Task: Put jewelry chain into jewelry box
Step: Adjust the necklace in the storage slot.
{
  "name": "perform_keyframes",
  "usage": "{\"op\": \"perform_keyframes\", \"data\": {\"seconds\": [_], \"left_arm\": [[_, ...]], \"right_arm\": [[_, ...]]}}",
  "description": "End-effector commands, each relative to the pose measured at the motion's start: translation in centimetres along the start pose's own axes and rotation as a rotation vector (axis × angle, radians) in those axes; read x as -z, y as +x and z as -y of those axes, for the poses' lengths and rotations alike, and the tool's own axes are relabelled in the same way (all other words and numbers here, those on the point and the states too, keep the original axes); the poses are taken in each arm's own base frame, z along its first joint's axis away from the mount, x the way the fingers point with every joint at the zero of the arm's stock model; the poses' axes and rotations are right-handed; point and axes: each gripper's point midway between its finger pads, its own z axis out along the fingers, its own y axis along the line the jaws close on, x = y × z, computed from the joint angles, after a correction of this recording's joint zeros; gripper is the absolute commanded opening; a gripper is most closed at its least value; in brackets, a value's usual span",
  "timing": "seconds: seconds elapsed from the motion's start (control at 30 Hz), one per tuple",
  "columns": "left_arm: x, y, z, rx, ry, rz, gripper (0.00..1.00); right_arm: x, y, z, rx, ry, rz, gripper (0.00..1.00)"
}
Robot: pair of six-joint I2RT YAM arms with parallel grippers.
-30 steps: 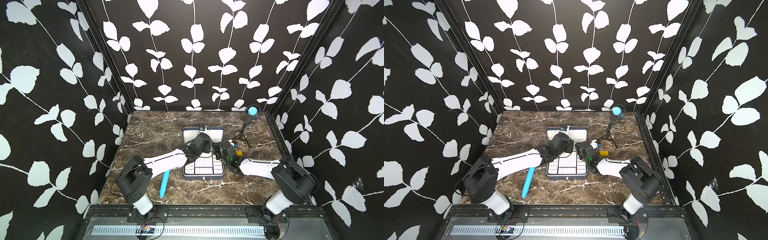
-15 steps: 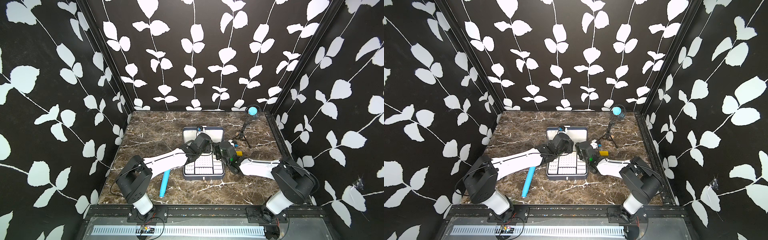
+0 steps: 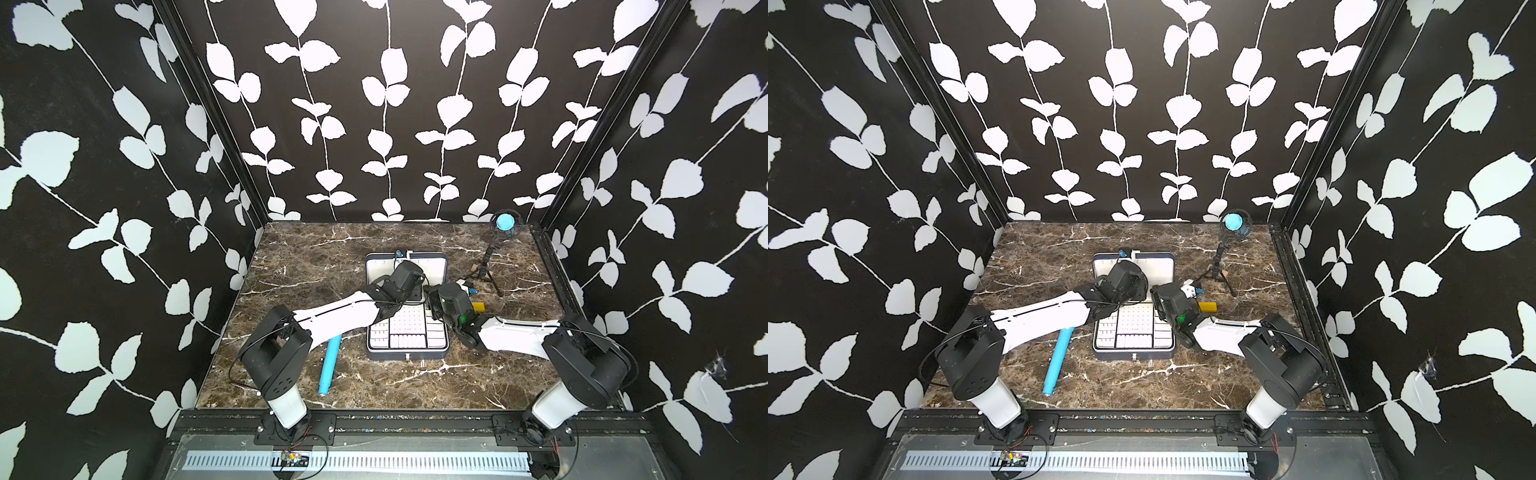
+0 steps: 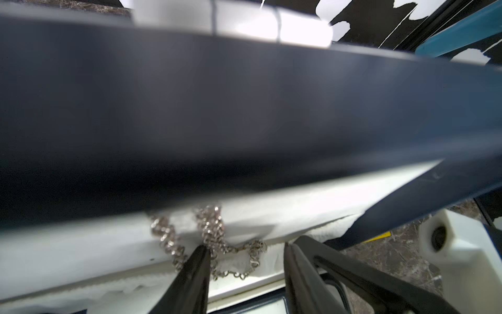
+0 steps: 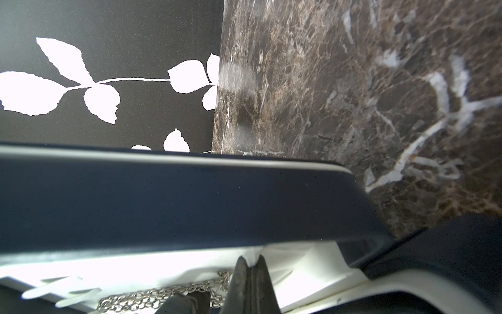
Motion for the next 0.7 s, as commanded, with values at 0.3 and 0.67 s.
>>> {"op": "perform_keyframes", "data": {"seconds": [0.3,0.67], "left_arm": [[1.0,-0.1,-0.6,0.025,0.068,0.083,0.47],[1.0,0.5,-0.8,0.035,0.074,0.077,0.47]], "right_arm": [[0.2,0.7,0.9,0.007,0.02,-0.026,0.0],[0.2,0.8,0.8,0.005,0.018,-0.027,0.0]]}}
